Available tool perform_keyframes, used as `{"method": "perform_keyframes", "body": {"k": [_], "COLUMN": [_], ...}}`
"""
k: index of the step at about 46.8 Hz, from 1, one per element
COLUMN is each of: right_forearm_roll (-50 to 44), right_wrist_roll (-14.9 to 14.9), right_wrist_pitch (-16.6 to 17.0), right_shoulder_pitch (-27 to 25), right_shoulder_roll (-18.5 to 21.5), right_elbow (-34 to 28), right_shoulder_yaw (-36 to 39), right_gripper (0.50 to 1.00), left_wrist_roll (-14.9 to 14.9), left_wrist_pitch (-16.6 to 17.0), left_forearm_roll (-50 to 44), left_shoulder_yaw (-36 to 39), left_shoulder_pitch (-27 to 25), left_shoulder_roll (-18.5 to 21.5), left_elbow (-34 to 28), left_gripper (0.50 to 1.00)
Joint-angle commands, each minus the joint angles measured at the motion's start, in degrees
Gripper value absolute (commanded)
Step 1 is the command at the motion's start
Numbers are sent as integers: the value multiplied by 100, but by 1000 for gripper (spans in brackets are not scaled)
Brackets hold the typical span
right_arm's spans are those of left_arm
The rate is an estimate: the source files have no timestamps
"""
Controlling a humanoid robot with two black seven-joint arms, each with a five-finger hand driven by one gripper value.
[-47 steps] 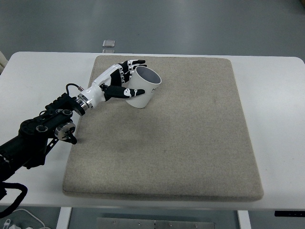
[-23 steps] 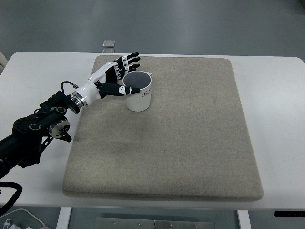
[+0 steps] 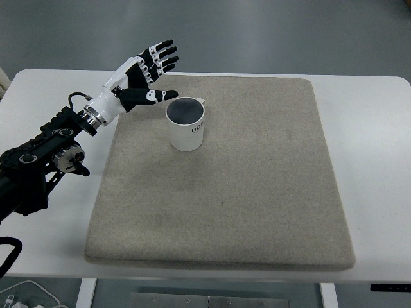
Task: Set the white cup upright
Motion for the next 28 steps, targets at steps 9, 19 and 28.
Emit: {"method": "perform_keyframes", "body": {"k": [9, 19, 28], "right_forearm_roll": [0, 0, 0], "right_wrist_roll": [0, 0, 0], "right_wrist_pitch": [0, -9, 9], "right_shoulder_pitch": [0, 0, 0], "right_shoulder_roll": [0, 0, 0], "right_elbow": [0, 0, 0], "right_shoulder_yaw": [2, 2, 2], "right_gripper": [930, 930, 930], "left_wrist_roll": [0, 0, 0], "left_wrist_pitch": [64, 100, 205], "left_forearm_roll": [-970, -1347, -2288], "left_shoulder_yaw": [110, 31, 92], "left_shoulder_pitch": [-541, -779, -867], "left_shoulder_roll": [-169, -565, -644], "left_elbow": [937, 1553, 1614], "left_gripper": [1000, 1000, 1000]}}
